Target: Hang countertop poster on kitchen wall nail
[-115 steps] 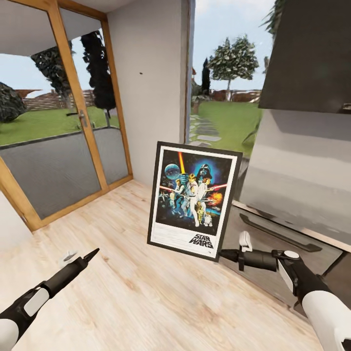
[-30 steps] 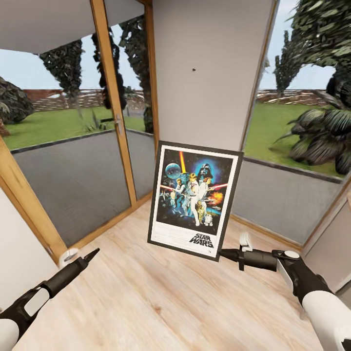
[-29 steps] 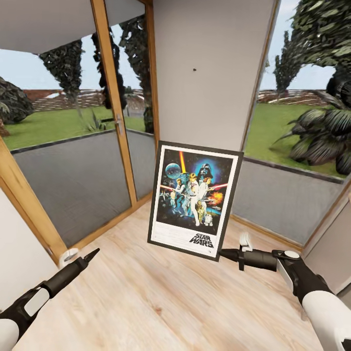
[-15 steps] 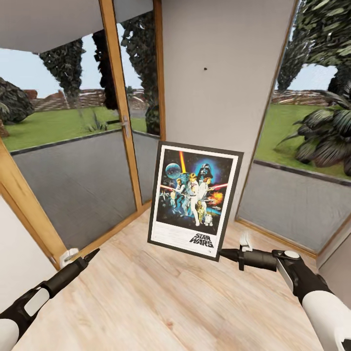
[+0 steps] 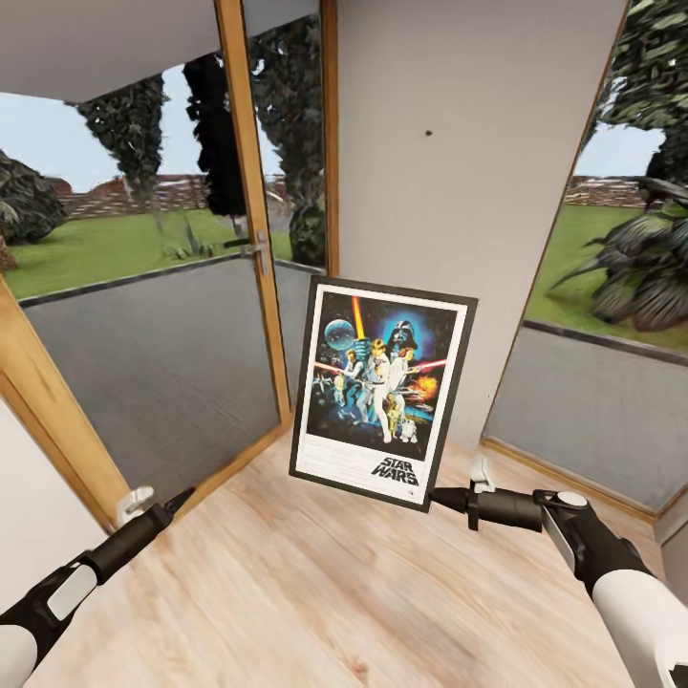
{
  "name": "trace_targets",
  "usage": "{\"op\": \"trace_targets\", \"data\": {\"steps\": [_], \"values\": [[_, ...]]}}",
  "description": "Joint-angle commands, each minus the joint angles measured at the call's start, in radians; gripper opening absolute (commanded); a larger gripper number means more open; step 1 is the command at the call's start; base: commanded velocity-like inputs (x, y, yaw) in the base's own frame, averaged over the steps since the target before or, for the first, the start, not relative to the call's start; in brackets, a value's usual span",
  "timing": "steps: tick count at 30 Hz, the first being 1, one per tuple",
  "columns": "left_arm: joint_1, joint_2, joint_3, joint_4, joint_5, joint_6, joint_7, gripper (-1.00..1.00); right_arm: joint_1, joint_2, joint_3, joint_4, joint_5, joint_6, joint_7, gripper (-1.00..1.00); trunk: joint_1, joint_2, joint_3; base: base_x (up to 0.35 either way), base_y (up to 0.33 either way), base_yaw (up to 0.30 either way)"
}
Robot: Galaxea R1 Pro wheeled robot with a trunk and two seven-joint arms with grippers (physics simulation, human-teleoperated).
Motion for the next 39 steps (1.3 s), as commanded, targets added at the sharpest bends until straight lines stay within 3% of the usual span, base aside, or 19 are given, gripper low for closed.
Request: {"op": "trace_targets", "data": {"steps": [1, 10, 28, 39], "values": [[-0.001, 0.000, -0.003, 0.001, 0.008, 0.006, -0.003, 1.00, -0.001, 0.000, -0.001, 0.000, -0.002, 0.004, 0.005, -1.00, 0.001, -0.002, -0.002, 0.246, 0.276, 0.000], [-0.001, 0.000, -0.003, 0.001, 0.008, 0.006, -0.003, 1.00, -0.001, 0.000, -0.001, 0.000, -0.002, 0.004, 0.005, -1.00, 0.001, -0.002, -0.002, 0.246, 0.276, -0.019], [-0.001, 0.000, -0.003, 0.001, 0.008, 0.006, -0.003, 1.00, -0.001, 0.000, -0.002, 0.000, -0.002, 0.004, 0.005, -1.00, 0.001, -0.002, 0.007, 0.261, 0.251, -0.252], [-0.001, 0.000, -0.003, 0.001, 0.007, 0.004, -0.005, 1.00, -0.001, 0.000, -0.001, 0.000, -0.003, 0.004, 0.005, -1.00, 0.001, -0.002, 0.021, 0.088, 0.063, -0.021]]}}
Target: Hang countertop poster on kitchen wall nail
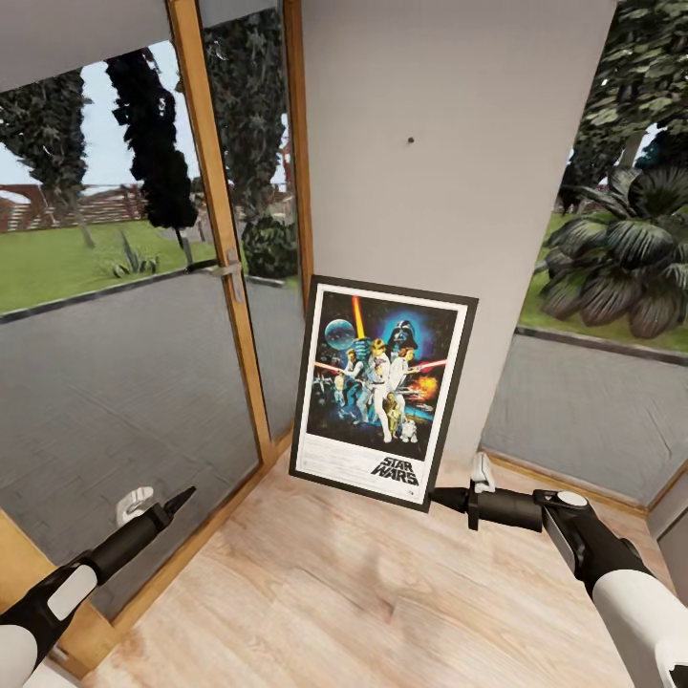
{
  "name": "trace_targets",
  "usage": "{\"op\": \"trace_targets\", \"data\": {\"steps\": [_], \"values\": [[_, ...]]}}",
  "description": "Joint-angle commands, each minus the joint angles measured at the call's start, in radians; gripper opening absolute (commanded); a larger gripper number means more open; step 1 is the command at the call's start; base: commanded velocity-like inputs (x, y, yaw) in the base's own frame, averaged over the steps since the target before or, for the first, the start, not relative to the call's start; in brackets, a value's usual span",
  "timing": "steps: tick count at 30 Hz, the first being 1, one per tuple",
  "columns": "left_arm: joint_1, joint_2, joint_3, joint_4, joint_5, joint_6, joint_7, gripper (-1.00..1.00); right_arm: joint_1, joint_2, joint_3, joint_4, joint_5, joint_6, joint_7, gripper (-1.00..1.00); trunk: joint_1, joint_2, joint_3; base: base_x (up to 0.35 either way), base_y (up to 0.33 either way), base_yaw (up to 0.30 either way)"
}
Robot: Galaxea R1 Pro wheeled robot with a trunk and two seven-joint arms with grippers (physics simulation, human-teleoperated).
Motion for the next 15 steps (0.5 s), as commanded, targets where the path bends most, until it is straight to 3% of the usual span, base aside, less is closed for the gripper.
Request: {"op": "trace_targets", "data": {"steps": [1, 15], "values": [[-0.001, 0.001, -0.003, 0.001, 0.008, 0.006, -0.003, 1.00, -0.001, 0.000, -0.001, 0.000, -0.002, 0.004, 0.004, -1.00, 0.001, -0.002, -0.001, 0.007, 0.005, -0.002], [-0.001, 0.001, -0.003, 0.001, 0.007, 0.006, -0.003, 1.00, -0.001, 0.000, -0.001, 0.000, -0.002, 0.004, 0.004, -1.00, 0.001, -0.002, 0.022, 0.001, 0.001, 0.000]]}}
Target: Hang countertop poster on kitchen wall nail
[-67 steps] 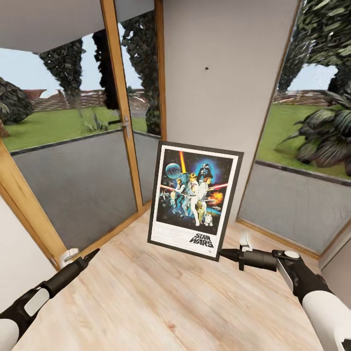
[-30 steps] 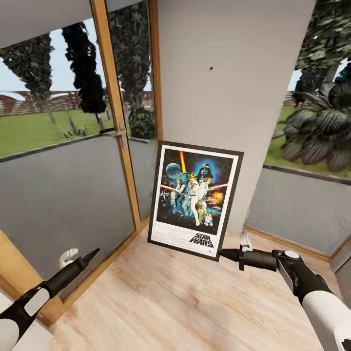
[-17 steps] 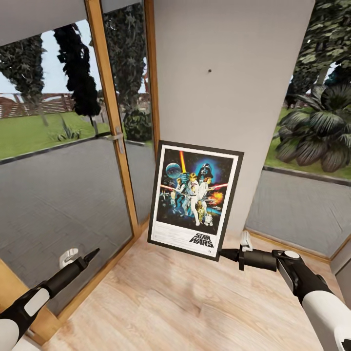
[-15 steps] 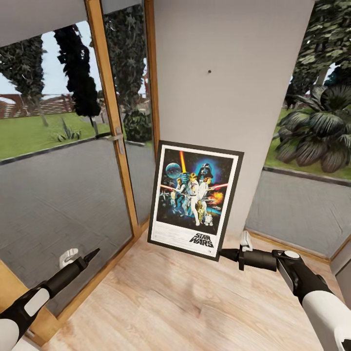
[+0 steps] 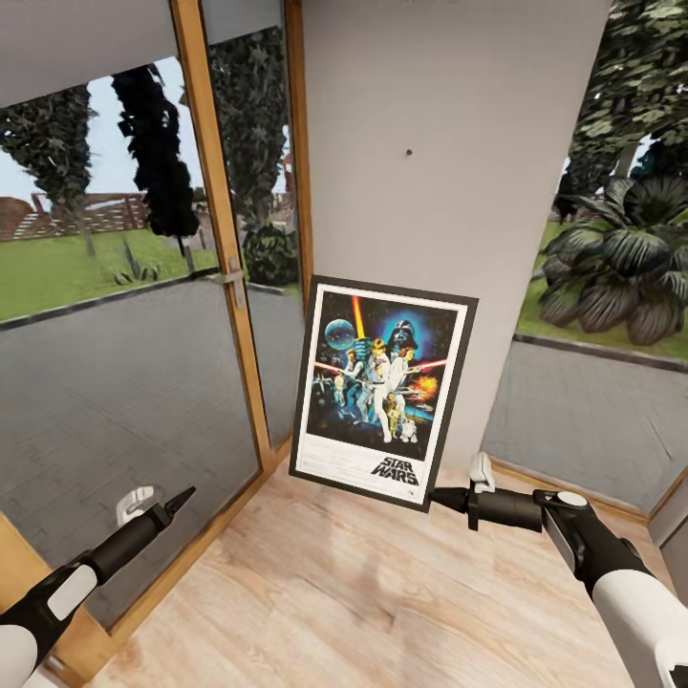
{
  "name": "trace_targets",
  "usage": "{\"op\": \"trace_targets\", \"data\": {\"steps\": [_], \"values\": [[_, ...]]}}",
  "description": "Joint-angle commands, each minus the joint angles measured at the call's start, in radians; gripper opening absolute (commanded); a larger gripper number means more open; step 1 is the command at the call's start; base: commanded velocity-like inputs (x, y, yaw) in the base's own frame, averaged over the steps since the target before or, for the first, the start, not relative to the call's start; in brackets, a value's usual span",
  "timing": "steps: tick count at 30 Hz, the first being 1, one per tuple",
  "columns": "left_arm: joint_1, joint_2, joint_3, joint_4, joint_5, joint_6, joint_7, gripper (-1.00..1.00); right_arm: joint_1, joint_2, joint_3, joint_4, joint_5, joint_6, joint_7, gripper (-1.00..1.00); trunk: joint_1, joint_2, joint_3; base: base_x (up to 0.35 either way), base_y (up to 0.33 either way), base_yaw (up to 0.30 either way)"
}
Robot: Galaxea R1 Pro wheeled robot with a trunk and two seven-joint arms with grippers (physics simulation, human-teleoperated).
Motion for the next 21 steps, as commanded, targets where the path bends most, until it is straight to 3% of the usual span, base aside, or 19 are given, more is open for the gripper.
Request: {"op": "trace_targets", "data": {"steps": [1, 21], "values": [[-0.001, 0.001, -0.003, 0.001, 0.008, 0.006, -0.003, 1.00, -0.001, 0.000, -0.001, 0.000, -0.002, 0.004, 0.004, -1.00, 0.001, -0.002, -0.001, 0.000, 0.000, 0.000], [-0.001, 0.001, -0.003, 0.000, 0.008, 0.006, -0.003, 1.00, 0.000, 0.000, -0.002, 0.000, -0.002, 0.004, 0.005, -1.00, 0.001, -0.002, 0.032, 0.001, 0.000, 0.000]]}}
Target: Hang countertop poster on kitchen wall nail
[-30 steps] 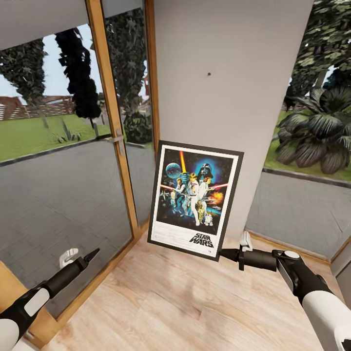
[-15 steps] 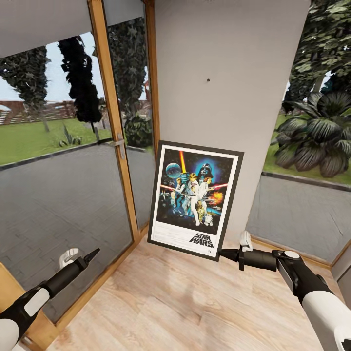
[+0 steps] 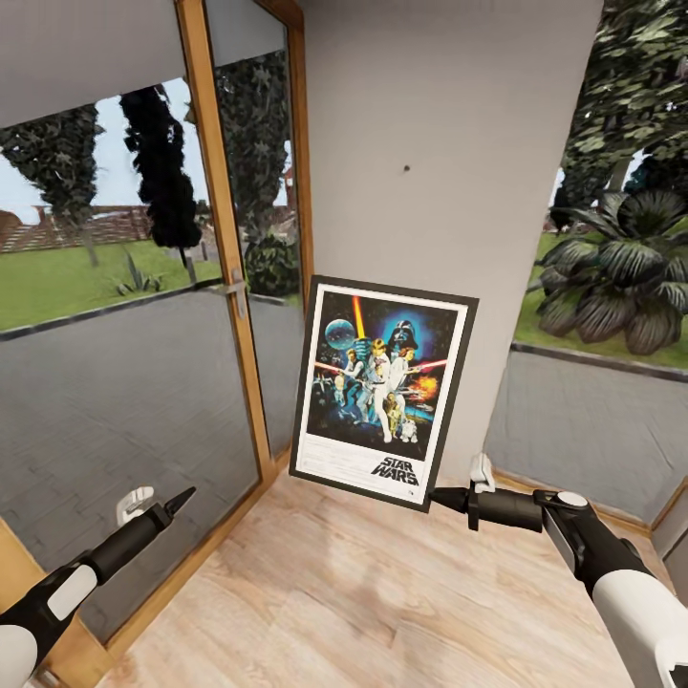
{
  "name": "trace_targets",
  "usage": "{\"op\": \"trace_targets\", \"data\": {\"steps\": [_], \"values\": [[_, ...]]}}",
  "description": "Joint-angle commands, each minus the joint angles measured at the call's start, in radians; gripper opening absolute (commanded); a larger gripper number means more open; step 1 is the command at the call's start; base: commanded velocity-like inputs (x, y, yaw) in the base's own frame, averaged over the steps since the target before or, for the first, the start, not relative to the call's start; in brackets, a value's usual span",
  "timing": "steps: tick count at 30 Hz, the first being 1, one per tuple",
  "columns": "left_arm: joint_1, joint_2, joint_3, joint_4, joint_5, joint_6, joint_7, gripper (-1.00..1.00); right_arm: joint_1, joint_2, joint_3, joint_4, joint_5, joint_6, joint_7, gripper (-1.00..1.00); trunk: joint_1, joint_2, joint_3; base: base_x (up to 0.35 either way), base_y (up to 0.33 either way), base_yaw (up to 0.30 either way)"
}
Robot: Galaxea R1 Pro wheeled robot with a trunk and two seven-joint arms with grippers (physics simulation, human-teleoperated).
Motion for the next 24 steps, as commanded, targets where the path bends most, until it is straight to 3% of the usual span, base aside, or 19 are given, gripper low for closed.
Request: {"op": "trace_targets", "data": {"steps": [1, 8, 24], "values": [[-0.001, 0.000, -0.003, 0.000, 0.008, 0.006, -0.003, 1.00, -0.001, 0.000, -0.001, 0.000, -0.002, 0.004, 0.004, -1.00, 0.001, -0.002, -0.001, 0.068, 0.048, 0.000], [-0.001, 0.000, -0.003, -0.001, 0.008, 0.007, -0.003, 1.00, -0.001, 0.000, -0.001, 0.000, -0.001, 0.004, 0.004, -1.00, 0.001, -0.002, 0.003, 0.180, 0.165, -0.067], [-0.001, 0.000, -0.003, -0.001, 0.008, 0.007, -0.003, 1.00, -0.001, 0.000, -0.001, 0.000, -0.001, 0.004, 0.004, -1.00, 0.001, -0.002, 0.015, 0.237, 0.259, -0.259]]}}
